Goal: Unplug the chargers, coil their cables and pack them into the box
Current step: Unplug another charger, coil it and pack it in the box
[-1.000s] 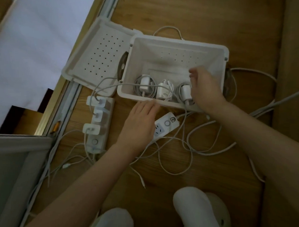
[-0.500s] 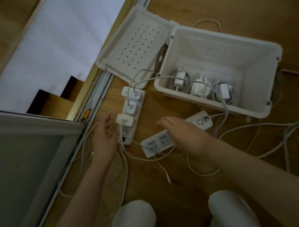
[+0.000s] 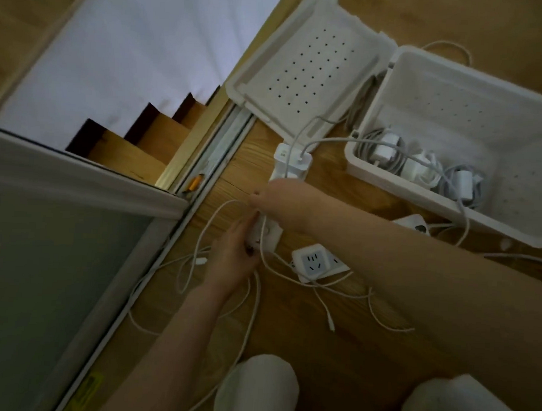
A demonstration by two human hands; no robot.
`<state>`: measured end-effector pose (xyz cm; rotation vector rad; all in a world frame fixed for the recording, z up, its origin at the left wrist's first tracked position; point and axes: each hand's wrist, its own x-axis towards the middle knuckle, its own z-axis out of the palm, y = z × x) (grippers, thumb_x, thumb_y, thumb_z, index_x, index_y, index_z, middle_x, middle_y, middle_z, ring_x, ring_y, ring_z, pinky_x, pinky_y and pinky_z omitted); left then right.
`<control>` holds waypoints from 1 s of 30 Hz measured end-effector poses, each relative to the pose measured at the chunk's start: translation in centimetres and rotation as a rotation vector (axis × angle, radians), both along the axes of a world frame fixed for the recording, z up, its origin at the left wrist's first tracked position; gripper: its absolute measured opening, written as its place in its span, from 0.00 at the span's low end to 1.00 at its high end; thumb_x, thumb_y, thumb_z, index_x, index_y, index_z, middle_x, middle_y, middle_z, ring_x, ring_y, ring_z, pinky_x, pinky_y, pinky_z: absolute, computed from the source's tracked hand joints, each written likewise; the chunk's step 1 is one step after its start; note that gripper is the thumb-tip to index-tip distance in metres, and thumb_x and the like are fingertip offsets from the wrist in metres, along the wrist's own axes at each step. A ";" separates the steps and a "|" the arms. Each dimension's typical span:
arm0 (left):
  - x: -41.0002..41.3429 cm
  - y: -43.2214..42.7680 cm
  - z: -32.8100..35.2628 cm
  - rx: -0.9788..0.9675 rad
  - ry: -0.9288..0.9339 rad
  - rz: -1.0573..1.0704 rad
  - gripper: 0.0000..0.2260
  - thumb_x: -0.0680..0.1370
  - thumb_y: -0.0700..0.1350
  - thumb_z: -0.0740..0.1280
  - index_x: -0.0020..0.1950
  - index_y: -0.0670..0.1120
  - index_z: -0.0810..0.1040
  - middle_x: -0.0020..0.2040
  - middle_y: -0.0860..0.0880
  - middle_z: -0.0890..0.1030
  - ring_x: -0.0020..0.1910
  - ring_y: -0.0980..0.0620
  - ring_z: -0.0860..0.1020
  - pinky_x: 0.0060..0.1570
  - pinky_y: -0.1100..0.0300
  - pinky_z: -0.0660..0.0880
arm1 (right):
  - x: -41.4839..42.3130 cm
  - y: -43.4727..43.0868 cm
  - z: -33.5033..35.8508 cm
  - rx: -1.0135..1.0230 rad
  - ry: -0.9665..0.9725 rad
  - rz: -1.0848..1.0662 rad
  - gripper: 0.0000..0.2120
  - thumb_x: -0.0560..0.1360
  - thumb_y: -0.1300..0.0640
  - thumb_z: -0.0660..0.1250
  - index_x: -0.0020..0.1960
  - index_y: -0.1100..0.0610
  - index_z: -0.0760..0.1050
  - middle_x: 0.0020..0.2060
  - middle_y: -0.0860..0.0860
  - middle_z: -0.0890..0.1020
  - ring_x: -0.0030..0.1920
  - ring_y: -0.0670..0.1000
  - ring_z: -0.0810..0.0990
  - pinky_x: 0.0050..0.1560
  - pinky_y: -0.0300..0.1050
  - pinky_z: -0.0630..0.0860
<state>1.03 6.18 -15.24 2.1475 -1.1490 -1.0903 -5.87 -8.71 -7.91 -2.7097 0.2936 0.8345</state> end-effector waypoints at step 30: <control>-1.0 -1.0 -0.6 0.033 -0.269 -0.057 0.25 0.70 0.54 0.72 0.65 0.50 0.73 0.49 0.47 0.80 0.47 0.46 0.79 0.39 0.60 0.69 | -2.1 2.4 -2.9 0.100 -0.307 -0.577 0.20 0.76 0.58 0.65 0.67 0.53 0.68 0.60 0.53 0.78 0.59 0.55 0.76 0.56 0.48 0.73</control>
